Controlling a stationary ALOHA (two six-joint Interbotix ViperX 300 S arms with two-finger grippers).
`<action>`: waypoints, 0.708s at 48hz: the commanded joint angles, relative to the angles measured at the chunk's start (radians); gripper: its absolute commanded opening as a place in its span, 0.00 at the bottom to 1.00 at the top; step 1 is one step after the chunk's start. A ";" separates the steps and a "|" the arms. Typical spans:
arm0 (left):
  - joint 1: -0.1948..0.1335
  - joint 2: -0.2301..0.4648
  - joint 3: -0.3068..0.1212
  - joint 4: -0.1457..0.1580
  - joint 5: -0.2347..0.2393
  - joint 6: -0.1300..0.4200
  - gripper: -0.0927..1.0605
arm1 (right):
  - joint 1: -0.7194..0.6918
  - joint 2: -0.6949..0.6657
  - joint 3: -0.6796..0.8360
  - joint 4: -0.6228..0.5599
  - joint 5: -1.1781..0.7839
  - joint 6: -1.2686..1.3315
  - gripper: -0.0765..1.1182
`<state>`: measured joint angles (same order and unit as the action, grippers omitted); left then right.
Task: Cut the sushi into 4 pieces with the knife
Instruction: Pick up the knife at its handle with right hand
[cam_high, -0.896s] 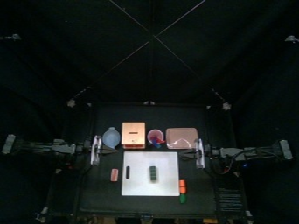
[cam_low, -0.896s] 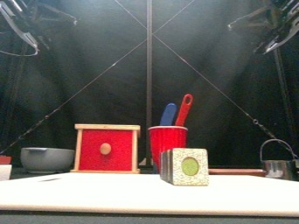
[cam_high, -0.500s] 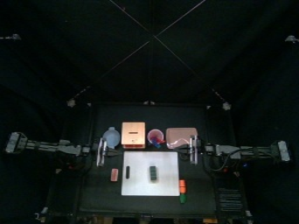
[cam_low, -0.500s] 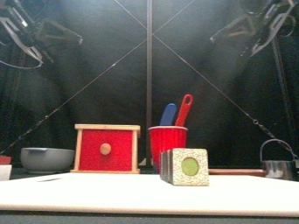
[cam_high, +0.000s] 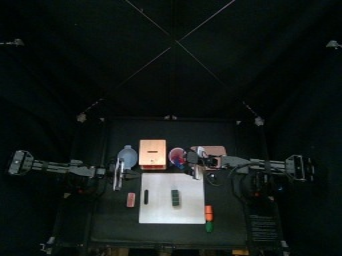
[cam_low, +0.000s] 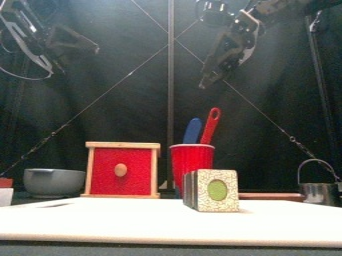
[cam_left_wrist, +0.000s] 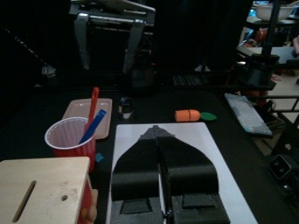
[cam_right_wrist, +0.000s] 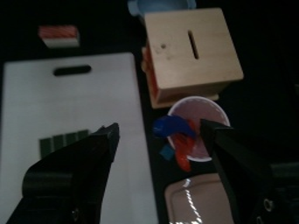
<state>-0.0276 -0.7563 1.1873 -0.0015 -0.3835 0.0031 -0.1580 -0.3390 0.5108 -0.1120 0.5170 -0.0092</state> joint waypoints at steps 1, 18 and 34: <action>0.000 0.002 -0.017 -0.002 -0.009 -0.002 0.19 | 0.008 0.058 -0.092 -0.081 0.115 0.003 0.91; 0.006 0.002 -0.003 -0.002 -0.009 -0.002 0.19 | 0.021 0.242 -0.238 -0.199 0.414 -0.014 0.91; 0.012 0.003 0.006 -0.002 -0.009 -0.003 0.19 | 0.012 0.331 -0.279 -0.192 0.491 -0.063 0.89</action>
<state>-0.0184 -0.7563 1.2042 -0.0031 -0.3835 0.0015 -0.1396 0.0046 0.2608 -0.3022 1.0032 -0.0706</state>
